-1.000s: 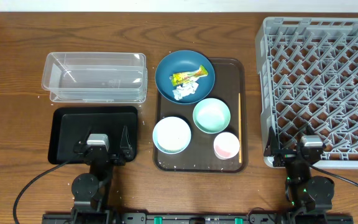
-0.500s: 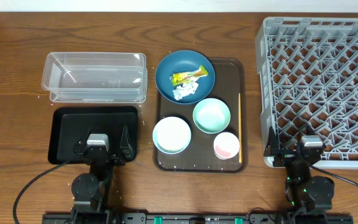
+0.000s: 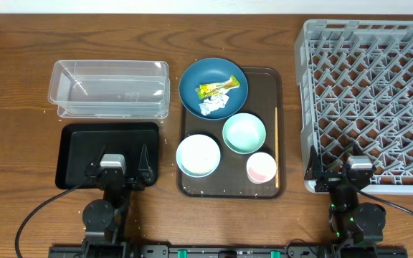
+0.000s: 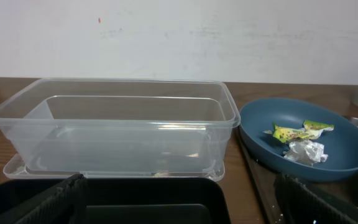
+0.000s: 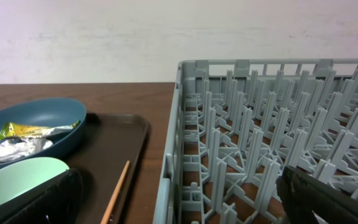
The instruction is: Sort waste into correct bins and load items into the dishwasher rack
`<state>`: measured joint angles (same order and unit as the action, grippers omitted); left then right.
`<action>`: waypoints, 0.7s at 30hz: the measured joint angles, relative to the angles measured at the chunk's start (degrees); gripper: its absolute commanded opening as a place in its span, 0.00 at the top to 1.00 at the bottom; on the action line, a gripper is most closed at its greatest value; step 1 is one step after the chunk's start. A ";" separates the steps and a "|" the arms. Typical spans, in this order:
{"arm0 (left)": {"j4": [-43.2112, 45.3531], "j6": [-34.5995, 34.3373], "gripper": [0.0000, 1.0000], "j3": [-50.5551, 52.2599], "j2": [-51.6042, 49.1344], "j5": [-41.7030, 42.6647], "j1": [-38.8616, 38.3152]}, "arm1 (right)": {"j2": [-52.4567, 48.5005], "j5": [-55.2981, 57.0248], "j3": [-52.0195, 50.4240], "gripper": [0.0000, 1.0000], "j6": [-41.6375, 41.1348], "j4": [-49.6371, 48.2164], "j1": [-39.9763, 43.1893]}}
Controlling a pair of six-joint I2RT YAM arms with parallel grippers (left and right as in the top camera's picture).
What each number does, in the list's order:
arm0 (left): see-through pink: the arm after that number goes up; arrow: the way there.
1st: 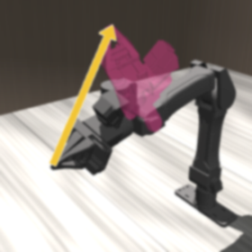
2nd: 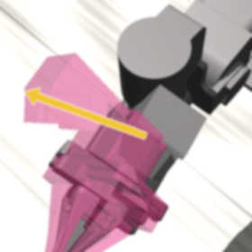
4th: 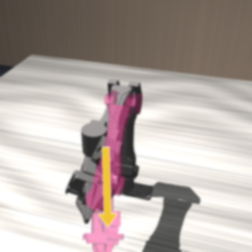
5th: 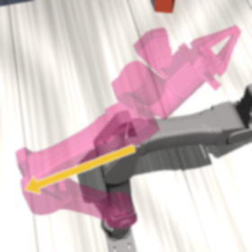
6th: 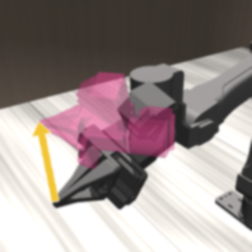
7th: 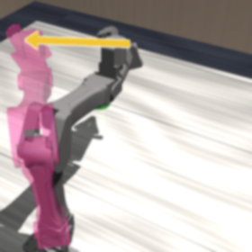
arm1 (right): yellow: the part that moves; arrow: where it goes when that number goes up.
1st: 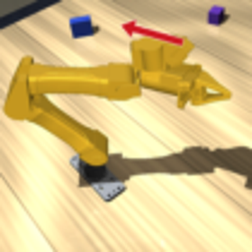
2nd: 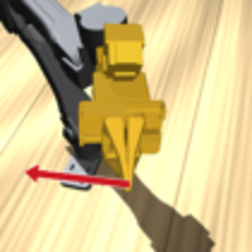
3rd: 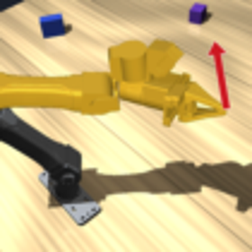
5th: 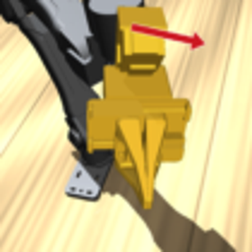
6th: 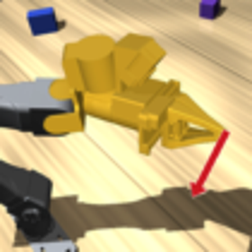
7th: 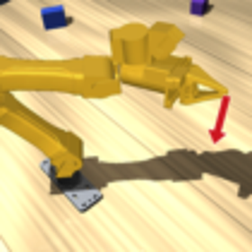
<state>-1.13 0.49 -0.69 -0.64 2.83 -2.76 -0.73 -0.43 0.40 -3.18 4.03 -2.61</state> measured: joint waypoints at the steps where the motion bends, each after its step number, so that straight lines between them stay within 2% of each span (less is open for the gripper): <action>1: 0.00 0.00 0.03 0.00 0.00 -0.02 0.00 | 0.00 0.00 0.00 0.01 -0.02 0.00 0.00; 21: -0.83 -0.74 0.03 -0.68 -1.38 0.00 0.00 | 0.00 0.07 0.00 0.01 -0.02 -0.42 0.00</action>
<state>-1.96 -0.25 -1.37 -2.02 2.83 -2.76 -0.73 -0.36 0.40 -3.20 3.62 -2.61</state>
